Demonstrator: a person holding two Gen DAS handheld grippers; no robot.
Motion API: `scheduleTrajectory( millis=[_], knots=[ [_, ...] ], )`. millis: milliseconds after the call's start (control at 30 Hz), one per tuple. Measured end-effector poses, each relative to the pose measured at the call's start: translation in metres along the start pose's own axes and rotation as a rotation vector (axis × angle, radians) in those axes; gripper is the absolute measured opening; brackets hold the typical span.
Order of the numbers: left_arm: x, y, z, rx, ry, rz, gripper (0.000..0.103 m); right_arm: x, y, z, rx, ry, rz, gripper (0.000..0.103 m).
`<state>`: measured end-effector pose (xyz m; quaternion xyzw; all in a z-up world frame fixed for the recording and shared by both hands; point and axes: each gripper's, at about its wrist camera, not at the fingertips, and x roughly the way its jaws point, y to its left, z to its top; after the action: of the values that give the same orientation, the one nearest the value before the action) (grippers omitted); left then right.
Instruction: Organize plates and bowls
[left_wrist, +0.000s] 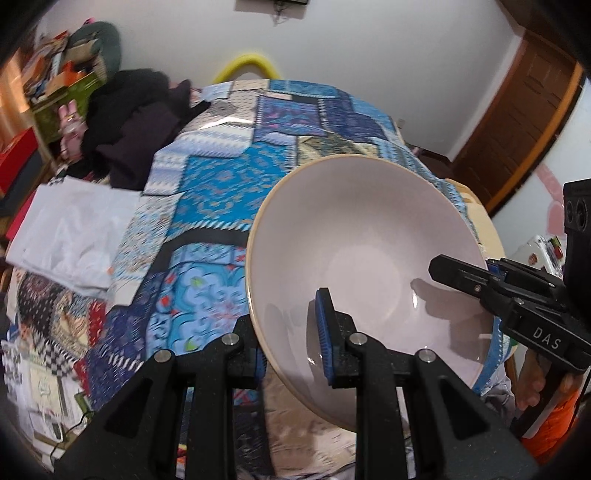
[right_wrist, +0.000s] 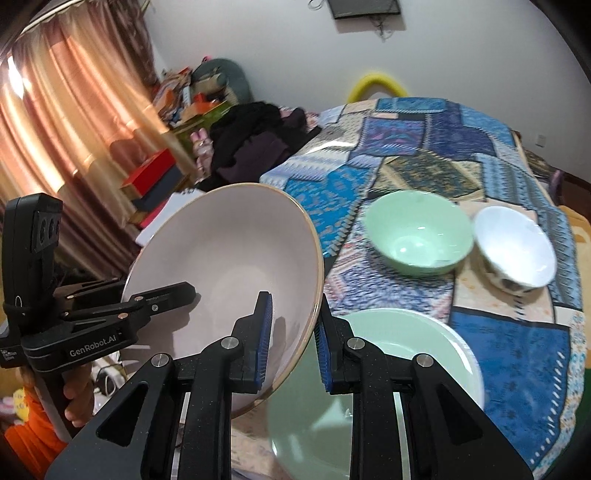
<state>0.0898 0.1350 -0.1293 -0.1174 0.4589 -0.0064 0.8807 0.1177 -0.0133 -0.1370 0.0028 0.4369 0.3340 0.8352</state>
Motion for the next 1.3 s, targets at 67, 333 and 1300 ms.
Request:
scheduleTrajectory(
  millis=[67, 333, 1300],
  knots=[
    [-0.001, 0.012, -0.005, -0.023, 0.006, 0.013, 0.023, 0.009, 0.008, -0.001, -0.014, 0.020, 0.011, 0.020],
    [0.006, 0.045, -0.022, -0.076, 0.038, 0.041, 0.023, 0.039, 0.025, -0.005, -0.034, 0.099, 0.046, 0.020],
    [0.058, 0.080, -0.068, -0.164, 0.200, 0.030, 0.023, 0.092, 0.025, -0.030, -0.033, 0.280, 0.038, 0.020]
  ],
)
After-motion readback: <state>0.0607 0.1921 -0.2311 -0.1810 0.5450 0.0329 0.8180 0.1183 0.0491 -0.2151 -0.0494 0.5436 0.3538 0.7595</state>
